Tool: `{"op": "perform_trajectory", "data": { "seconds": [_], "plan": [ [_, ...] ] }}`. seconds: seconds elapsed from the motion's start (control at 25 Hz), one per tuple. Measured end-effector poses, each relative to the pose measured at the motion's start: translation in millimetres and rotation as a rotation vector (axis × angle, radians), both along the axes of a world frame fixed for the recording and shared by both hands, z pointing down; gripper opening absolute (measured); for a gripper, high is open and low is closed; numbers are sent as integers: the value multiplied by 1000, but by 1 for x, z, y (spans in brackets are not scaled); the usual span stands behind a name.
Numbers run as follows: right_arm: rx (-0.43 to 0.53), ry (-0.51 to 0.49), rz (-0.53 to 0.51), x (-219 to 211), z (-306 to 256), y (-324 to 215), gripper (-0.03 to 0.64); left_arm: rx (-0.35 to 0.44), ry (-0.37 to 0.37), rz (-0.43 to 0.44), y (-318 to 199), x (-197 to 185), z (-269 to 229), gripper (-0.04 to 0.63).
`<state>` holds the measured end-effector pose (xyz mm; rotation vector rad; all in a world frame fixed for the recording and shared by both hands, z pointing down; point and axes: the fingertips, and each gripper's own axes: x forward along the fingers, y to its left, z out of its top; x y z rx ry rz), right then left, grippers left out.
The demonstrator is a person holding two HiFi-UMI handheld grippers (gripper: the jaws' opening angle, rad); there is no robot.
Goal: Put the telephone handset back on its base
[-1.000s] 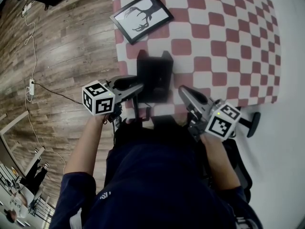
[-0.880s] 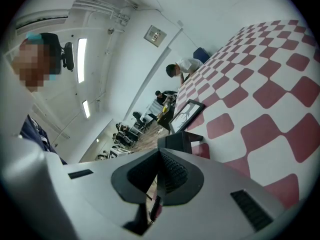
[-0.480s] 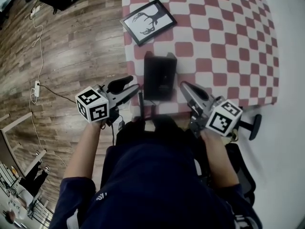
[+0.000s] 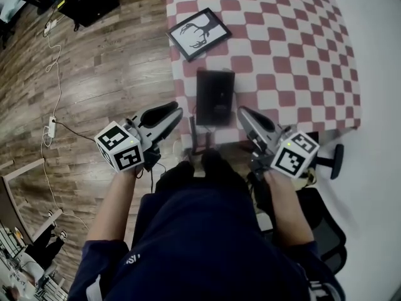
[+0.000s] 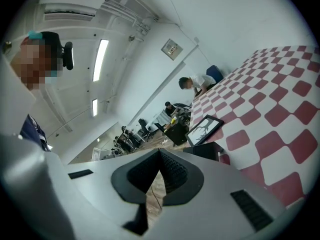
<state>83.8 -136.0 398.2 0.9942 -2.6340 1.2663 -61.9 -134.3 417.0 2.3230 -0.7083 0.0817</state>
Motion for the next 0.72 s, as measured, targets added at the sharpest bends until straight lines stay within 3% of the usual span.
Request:
{"op": "perform_trajectory", "data": {
  "seconds": [0.72],
  "plan": [
    [227, 95, -95, -56, -61, 73, 17, 192, -3, 104, 75, -10, -66, 49]
  ]
}}
